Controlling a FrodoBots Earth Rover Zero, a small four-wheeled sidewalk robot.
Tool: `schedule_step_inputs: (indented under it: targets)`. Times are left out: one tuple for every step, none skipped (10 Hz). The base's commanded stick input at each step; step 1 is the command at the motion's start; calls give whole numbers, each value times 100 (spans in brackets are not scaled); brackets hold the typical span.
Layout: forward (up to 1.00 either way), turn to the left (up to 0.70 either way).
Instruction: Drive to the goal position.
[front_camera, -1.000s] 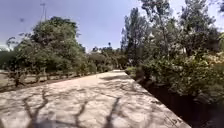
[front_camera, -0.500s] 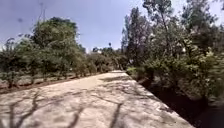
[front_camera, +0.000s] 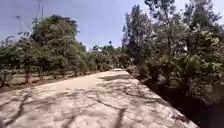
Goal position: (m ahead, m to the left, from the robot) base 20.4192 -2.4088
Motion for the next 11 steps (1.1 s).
schedule_step_inputs:
  targets:
    - [70,0]
    - [70,0]
    - [70,0]
    - [70,0]
    - [70,0]
    - [70,0]
    - [70,0]
    - [70,0]
    - [70,0]
    - [70,0]
    - [70,0]
